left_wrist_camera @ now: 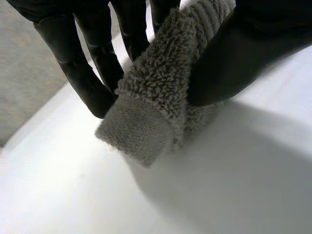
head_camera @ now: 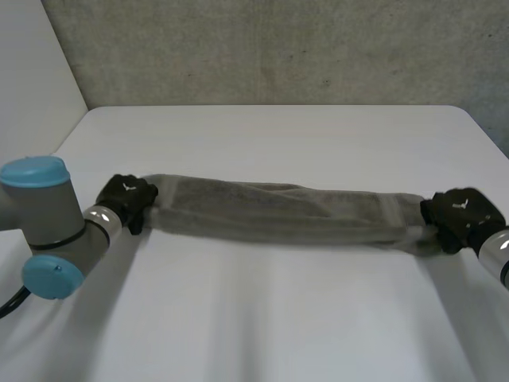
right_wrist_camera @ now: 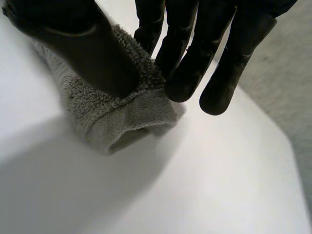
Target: Fold the towel.
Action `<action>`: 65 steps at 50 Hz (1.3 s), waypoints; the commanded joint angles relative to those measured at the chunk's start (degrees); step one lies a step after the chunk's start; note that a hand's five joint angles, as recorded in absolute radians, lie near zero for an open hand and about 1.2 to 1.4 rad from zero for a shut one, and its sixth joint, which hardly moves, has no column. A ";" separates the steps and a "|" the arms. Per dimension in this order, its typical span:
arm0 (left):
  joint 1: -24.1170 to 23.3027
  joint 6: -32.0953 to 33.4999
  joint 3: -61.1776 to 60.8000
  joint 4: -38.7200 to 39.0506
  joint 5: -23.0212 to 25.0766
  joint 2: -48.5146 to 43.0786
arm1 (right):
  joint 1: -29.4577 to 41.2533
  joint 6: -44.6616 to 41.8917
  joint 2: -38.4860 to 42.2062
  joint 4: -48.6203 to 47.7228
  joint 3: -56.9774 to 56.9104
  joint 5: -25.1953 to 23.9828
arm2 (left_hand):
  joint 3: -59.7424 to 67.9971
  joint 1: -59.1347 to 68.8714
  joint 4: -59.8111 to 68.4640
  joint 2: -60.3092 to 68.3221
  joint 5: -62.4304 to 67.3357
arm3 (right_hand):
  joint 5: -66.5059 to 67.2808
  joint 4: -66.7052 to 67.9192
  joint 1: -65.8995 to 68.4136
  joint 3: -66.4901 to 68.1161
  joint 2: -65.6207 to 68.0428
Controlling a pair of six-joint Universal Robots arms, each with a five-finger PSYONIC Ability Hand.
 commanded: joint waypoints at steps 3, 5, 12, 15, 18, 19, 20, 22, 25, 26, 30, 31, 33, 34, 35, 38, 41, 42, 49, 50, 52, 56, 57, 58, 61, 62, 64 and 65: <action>0.90 -1.01 -1.30 -0.20 -1.22 9.32 | 0.52 -0.17 -3.29 6.38 -10.53 -0.10 | -8.42 -3.86 -7.10 -6.60 -15.72 | 3.59 2.92 3.94 3.23 4.49; 0.81 -0.93 -2.79 -0.37 -1.22 10.11 | 0.79 -0.34 -3.29 7.26 -11.24 -0.37 | -8.42 -3.86 -7.10 -6.60 -15.72 | 3.59 2.92 3.94 3.23 4.49; 0.11 -0.58 -11.33 -0.29 -0.78 13.55 | 0.18 -3.51 -2.41 9.02 -10.90 -0.90 | -8.42 -3.86 -7.10 -6.60 -15.72 | 3.59 2.92 3.94 3.23 4.49; -0.16 -0.22 -15.63 -0.11 -0.69 14.43 | 0.00 -7.46 -2.32 9.99 -8.70 -0.81 | -8.42 -3.86 -7.10 -6.60 -15.72 | 3.59 2.92 3.94 3.23 4.49; -0.33 -0.22 -18.62 -0.02 -0.69 15.31 | -0.62 -10.80 -1.27 10.34 -6.68 -0.72 | -15.80 -11.23 -14.48 -13.98 -23.10 | 3.59 2.92 3.94 3.23 4.49; -0.33 -0.22 -19.58 -0.02 -0.69 15.65 | -1.66 -11.76 -0.49 10.43 -5.98 -0.55 | -17.80 -13.23 -16.47 -15.98 -25.10 | 3.59 2.92 3.94 3.23 4.49; -0.24 -0.22 -20.02 -0.02 -0.78 15.92 | -2.45 -12.29 -0.22 10.43 -5.19 -0.55 | -18.32 -13.75 -16.99 -16.50 -25.62 | 3.59 2.92 3.94 3.23 4.49; -0.16 -0.22 -20.12 -0.02 -0.78 16.36 | -2.72 -12.56 -0.21 10.61 -4.57 -0.63 | -18.32 -13.76 -17.00 -16.50 -25.63 | 3.59 2.92 3.94 3.23 4.49; 0.37 -0.22 -20.38 -0.11 -0.86 17.68 | -3.16 -12.82 -0.13 10.69 -3.69 -0.90 | -18.32 -13.76 -17.00 -16.50 -25.63 | 3.59 2.92 3.94 3.23 4.49; 0.55 -0.22 -20.64 -0.20 -0.78 18.29 | -3.43 -12.82 -0.13 10.69 -3.43 -0.98 | -18.65 -14.09 -17.33 -16.84 -25.96 | 3.59 2.92 3.94 3.23 4.49; 0.55 -0.22 -21.52 -0.82 -0.60 19.96 | -4.48 -13.00 -0.04 10.61 -3.25 -1.51 | -34.13 -29.57 -32.81 -32.32 -41.44 | 3.59 2.92 3.94 3.23 4.49; 0.29 -0.22 -22.22 -0.90 -0.51 20.75 | -5.53 -13.17 -0.04 10.69 -3.25 -2.03 | -47.29 -42.73 -45.97 -45.47 -54.59 | 3.59 2.92 3.94 3.23 4.49; -0.07 -0.22 -22.84 -0.90 -0.51 21.55 | -6.77 -13.61 -0.04 10.61 -3.25 -2.65 | -57.18 -52.61 -55.85 -55.36 -64.48 | 3.59 2.92 3.94 3.23 4.49; -0.24 -0.31 -23.28 -0.90 -0.51 22.59 | -7.90 -14.22 -0.04 10.69 -3.51 -3.09 | -65.17 -60.61 -63.85 -63.35 -72.48 | 3.59 2.92 3.94 3.23 4.49; -0.24 -0.31 -23.80 -0.82 -0.51 23.73 | -9.04 -15.01 -0.04 10.69 -3.95 -3.36 | -68.25 -63.69 -66.93 -66.43 -75.55 | 3.59 2.92 3.94 3.23 4.49; -0.24 -0.57 -24.25 -0.82 -0.51 26.02 | -11.50 -16.16 -0.04 10.69 -4.83 -3.80 | -68.28 -63.72 -66.96 -66.46 -75.58 | 3.59 2.92 3.94 3.23 4.49; -0.07 -0.75 -24.25 -0.82 -0.60 27.00 | -12.74 -16.60 -0.04 10.69 -5.62 -3.80 | -68.28 -63.72 -66.96 -66.46 -75.58 | 3.59 2.92 3.94 3.23 4.49; 0.02 -0.84 -24.25 -0.90 -0.60 27.95 | -14.05 -16.95 -0.04 10.87 -6.67 -3.80 | -68.28 -63.72 -66.96 -66.46 -75.58 | 3.59 2.92 3.94 3.23 4.49; 2.12 -0.93 -23.90 -0.82 -0.43 32.70 | -18.89 -18.01 0.05 11.83 -15.01 -3.27 | -68.28 -63.72 -66.96 -66.46 -75.58 | 3.59 2.92 3.94 3.23 4.49; 2.13 -0.93 -23.90 -0.82 -0.43 32.71 | -18.90 -18.01 0.05 11.84 -15.03 -3.27 | -68.28 -63.72 -66.96 -66.46 -75.58 | 3.59 2.92 3.94 3.23 4.49; 3.01 -1.10 -23.02 -0.82 -0.34 33.58 | -18.37 -18.01 -0.21 14.46 -19.14 -2.74 | -68.28 -63.72 -66.96 -66.46 -75.58 | 3.59 2.92 3.94 3.23 4.49; 2.75 -1.28 -21.88 -0.38 -0.25 33.85 | -12.43 -16.78 -0.57 18.06 -23.01 -2.66 | -68.45 -63.88 -67.12 -66.63 -75.75 | 3.59 2.92 3.94 3.23 4.49; 2.48 -1.89 -20.92 -0.29 -0.34 33.76 | -8.39 -16.00 -0.65 18.77 -24.50 -2.57 | -68.45 -63.88 -67.13 -66.63 -75.75 | 3.59 2.92 3.94 3.23 4.49; 2.48 -1.89 -20.91 -0.29 -0.34 33.76 | -8.35 -15.99 -0.65 18.78 -24.52 -2.57 | -68.45 -63.88 -67.13 -66.63 -75.75 | 3.59 2.92 3.94 3.23 4.49; 2.04 -4.35 -18.89 -0.20 -0.43 33.67 | 0.53 -13.44 -1.36 19.04 -26.45 -1.51 | -68.28 -63.72 -66.96 -66.46 -75.58 | 3.59 2.92 3.94 3.23 4.49; 1.87 -6.27 -17.84 -0.20 -0.43 33.33 | 5.05 -12.31 -1.79 19.04 -26.89 -0.90 | -68.28 -63.72 -66.96 -66.46 -75.58 | 3.59 2.92 3.94 3.23 4.49; 1.78 -8.49 -16.95 -0.20 -0.43 32.97 | 10.28 -11.50 -1.62 18.95 -27.16 -0.19 | -68.28 -63.72 -66.96 -66.46 -75.58 | 3.59 2.92 3.94 3.23 4.49; 1.69 -10.57 -16.34 -0.20 -0.43 32.80 | 15.68 -11.50 -1.19 18.61 -27.33 0.41 | -68.11 -63.55 -66.79 -66.30 -75.42 | 3.59 2.92 3.94 3.23 4.49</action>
